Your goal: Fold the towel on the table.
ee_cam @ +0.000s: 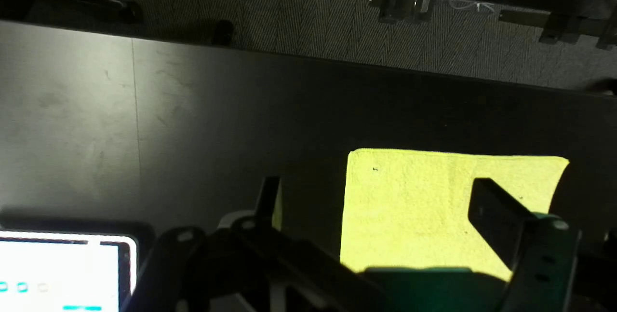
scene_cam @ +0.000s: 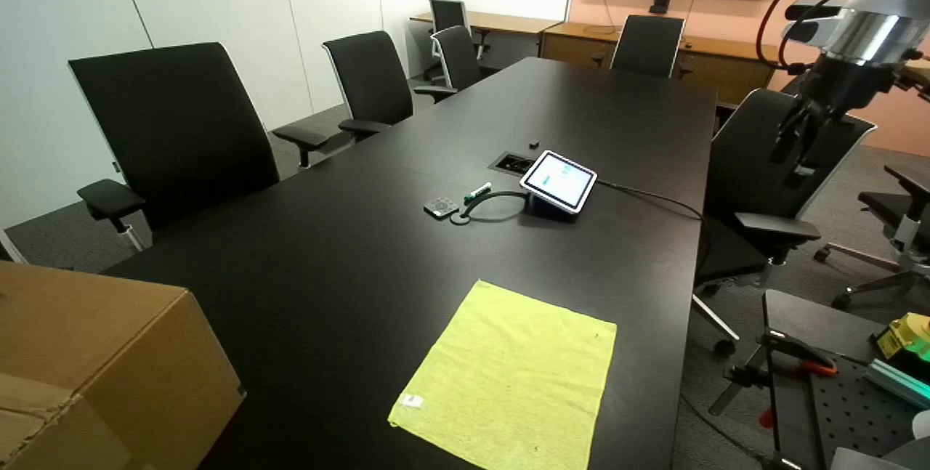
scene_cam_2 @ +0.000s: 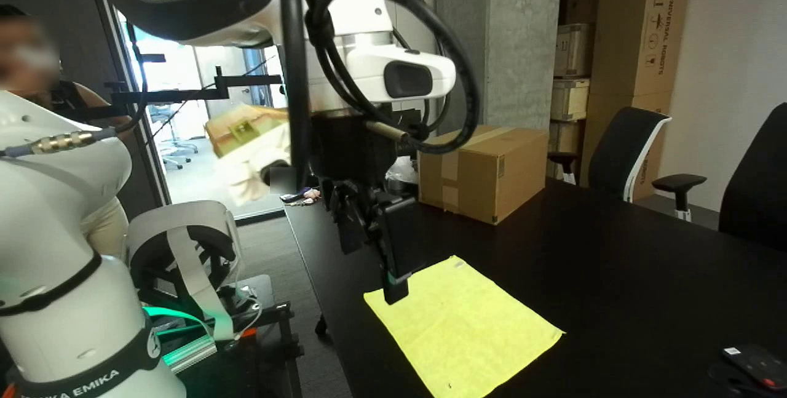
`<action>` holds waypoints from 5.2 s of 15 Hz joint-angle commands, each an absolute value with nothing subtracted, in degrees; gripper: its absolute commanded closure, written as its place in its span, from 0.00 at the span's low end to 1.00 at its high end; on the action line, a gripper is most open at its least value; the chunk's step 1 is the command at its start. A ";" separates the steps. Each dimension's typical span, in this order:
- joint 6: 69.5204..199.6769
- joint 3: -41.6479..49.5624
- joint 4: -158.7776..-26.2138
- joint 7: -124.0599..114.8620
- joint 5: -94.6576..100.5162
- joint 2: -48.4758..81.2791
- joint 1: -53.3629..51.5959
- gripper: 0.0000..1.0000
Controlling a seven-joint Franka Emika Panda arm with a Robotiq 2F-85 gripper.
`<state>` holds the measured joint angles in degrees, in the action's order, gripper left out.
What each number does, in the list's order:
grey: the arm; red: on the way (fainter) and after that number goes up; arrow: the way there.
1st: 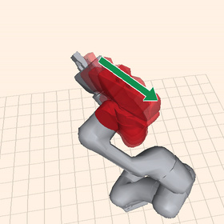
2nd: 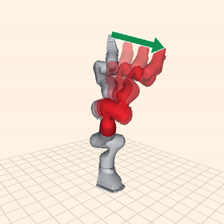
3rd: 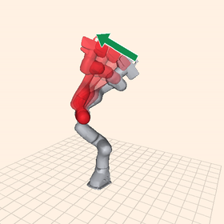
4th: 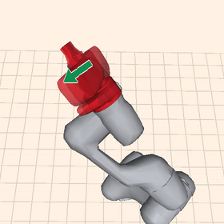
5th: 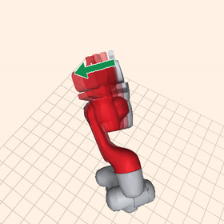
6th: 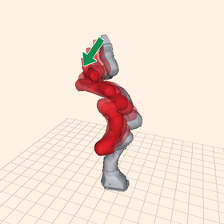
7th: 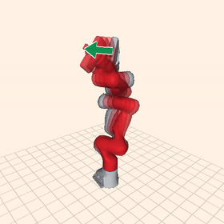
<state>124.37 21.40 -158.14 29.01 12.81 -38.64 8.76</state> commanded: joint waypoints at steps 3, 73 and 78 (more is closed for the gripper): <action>142.23 21.76 -158.63 30.10 10.26 -24.08 5.06 0.00; 168.72 8.02 -111.61 22.01 -22.96 41.60 -9.18 0.97; 164.39 10.93 -101.37 1.24 -8.69 48.10 -10.09 0.96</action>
